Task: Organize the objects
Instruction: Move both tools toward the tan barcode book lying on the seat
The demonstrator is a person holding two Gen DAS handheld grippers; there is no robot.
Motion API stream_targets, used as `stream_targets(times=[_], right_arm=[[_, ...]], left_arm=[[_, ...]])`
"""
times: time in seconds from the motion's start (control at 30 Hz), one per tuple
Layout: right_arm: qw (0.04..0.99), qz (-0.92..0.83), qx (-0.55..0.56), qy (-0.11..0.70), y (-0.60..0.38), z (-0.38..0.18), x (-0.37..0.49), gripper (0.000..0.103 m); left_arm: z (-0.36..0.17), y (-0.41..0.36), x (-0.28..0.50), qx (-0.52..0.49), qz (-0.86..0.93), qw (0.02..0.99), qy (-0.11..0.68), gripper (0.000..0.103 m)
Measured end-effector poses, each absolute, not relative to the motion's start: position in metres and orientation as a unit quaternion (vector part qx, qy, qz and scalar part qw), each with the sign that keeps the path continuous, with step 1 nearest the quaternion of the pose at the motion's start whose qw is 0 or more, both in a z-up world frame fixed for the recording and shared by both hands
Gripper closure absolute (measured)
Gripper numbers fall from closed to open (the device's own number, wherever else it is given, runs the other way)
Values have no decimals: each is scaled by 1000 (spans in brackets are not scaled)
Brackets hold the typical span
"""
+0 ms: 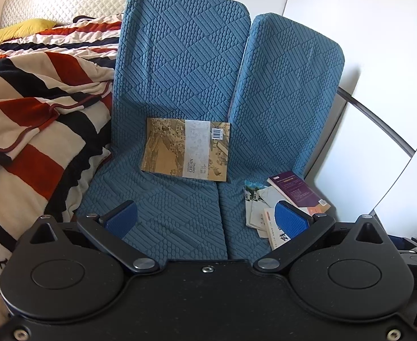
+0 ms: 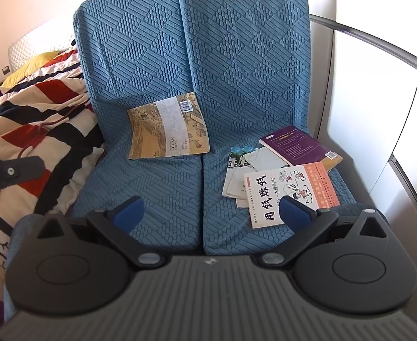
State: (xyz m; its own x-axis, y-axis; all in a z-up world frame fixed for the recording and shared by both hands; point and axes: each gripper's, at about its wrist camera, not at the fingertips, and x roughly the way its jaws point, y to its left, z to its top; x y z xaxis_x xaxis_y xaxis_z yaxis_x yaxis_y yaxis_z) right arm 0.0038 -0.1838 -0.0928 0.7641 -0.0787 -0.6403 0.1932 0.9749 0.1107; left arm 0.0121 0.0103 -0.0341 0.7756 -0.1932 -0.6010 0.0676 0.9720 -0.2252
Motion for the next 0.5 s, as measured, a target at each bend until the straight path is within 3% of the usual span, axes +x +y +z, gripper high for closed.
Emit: stream_targets(times=[0.5], right_arm=[[939, -69, 90, 325, -187, -93, 4, 0]], left_arm=[[-40, 13, 14, -95, -76, 938, 326, 0]])
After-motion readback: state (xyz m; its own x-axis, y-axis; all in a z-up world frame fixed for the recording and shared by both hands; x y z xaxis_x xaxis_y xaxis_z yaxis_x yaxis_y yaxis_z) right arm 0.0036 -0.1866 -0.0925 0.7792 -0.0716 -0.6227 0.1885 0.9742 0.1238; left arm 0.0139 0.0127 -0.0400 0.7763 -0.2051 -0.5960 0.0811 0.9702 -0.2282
